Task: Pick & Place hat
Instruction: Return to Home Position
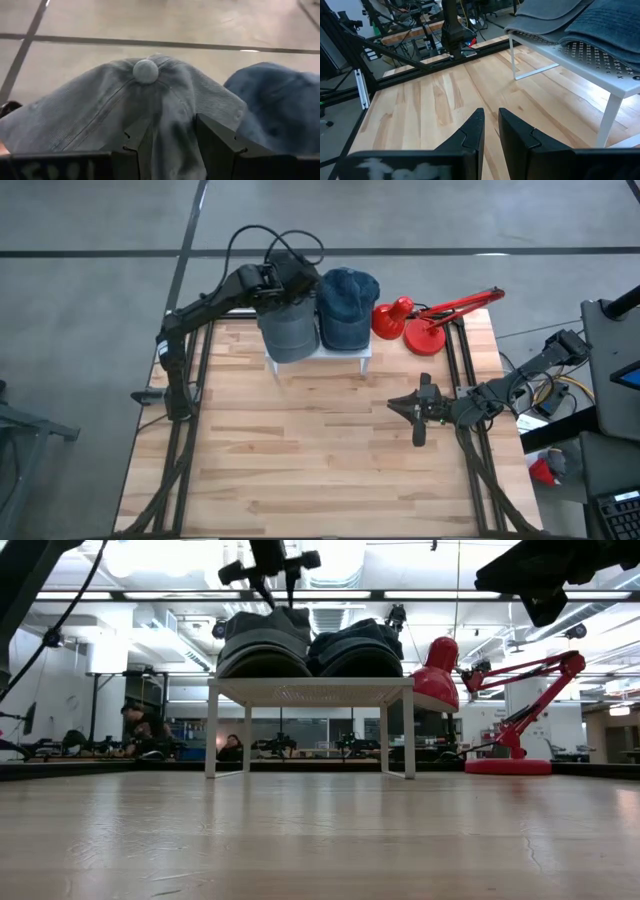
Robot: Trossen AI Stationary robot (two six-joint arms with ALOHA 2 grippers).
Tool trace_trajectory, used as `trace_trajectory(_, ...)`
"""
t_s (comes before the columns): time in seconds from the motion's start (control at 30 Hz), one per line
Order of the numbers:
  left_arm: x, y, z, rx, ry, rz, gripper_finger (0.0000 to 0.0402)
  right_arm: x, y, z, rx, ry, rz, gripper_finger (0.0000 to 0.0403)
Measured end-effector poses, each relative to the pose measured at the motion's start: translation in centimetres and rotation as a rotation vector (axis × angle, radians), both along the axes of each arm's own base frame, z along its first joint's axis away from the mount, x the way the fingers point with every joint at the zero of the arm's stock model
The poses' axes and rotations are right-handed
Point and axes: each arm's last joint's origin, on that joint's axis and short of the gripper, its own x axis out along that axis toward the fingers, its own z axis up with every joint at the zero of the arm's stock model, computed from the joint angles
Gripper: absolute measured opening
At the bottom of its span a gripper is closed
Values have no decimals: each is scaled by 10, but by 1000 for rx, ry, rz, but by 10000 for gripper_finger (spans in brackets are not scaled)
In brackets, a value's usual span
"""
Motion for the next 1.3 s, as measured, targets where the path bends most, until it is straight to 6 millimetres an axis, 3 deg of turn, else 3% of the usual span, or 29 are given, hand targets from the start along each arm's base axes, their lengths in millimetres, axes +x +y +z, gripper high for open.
trace_trajectory(0.3, 4, 6, -26, -49, 63, 17, 140, 0, 0, 0, 0, 0, 0, 52)
trace_trajectory(0.5, 7, 7, -30, -48, 53, 17, 140, 0, 0, 0, 0, 0, 0, 52)
trace_trajectory(1.03, -10, -2, 31, 80, -39, -67, 140, 0, 0, 0, 0, 0, 0, 52)
trace_trajectory(1.3, -19, -33, 45, 116, 88, -242, 140, 0, 0, 0, 0, 0, 0, 52)
